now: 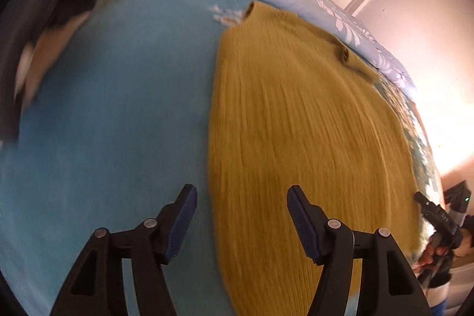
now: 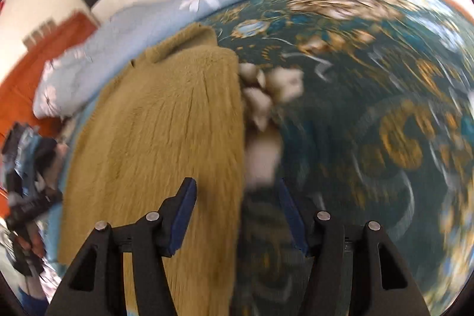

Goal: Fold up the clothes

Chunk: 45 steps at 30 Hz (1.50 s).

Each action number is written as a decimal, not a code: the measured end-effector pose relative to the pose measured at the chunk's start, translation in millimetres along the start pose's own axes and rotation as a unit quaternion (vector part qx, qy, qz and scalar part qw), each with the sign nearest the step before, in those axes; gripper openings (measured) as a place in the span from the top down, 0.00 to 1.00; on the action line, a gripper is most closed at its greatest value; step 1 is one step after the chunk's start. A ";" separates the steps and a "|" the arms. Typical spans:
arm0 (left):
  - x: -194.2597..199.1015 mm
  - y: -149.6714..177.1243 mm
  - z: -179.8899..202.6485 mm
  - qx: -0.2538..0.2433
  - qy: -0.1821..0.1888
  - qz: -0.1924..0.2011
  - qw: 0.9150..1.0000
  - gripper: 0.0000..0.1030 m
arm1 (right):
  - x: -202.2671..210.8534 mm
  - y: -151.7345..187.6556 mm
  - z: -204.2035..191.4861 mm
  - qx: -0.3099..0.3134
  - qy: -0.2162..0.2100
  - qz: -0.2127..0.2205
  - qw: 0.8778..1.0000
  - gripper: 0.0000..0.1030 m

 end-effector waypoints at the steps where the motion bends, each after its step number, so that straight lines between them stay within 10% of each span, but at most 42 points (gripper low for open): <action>1: 4.0 11.2 1.4 0.006 0.006 0.000 1.000 0.35 | 11.2 11.8 1.3 -0.016 -0.013 0.008 1.000 0.42; 8: 19.2 57.6 10.6 0.085 0.053 0.027 0.995 0.40 | 32.0 63.4 -8.5 -0.095 -0.081 0.034 0.992 0.43; 12: 22.9 64.3 0.5 0.136 0.023 0.042 0.990 0.79 | 34.1 67.2 -6.9 -0.133 -0.090 0.044 0.986 0.87; 15: 25.3 67.8 2.7 0.133 0.014 0.049 0.990 0.86 | 35.7 68.2 -4.6 -0.136 -0.084 0.041 0.986 0.88; 23: 22.9 72.8 11.5 0.082 -0.028 0.066 0.994 0.85 | 33.3 73.4 7.7 -0.121 -0.067 0.033 0.990 0.90; 29: 40.7 76.8 -17.2 0.119 0.045 0.055 0.990 0.79 | 36.3 69.2 5.8 -0.111 -0.085 0.036 0.990 0.86; 33: 62.9 50.2 -17.3 0.067 0.010 0.085 0.994 0.47 | 51.1 56.5 3.8 -0.056 -0.043 0.056 0.996 0.86; 37: 59.7 -7.4 5.1 -0.026 -0.020 0.087 0.996 0.41 | 42.8 12.8 -28.7 0.068 0.010 0.051 0.996 0.80; 41: 34.7 -86.4 38.3 -0.124 -0.031 0.095 0.987 0.30 | 22.7 -45.7 -83.3 0.206 0.023 0.063 0.976 0.47; 45: -11.5 -164.3 52.4 -0.156 -0.029 0.079 0.984 0.30 | -13.9 -112.0 -125.2 0.290 0.038 0.110 0.950 0.46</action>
Point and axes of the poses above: each gripper's, at about its wrist camera, not at the fingertips, and x roughly against the way its jaws point, z to its right, y to its underside, the point moved 6 cm from there along -x, roughly the way its jaws point, and after that the axes turned 3 degrees about z, right-handed, at the moved point
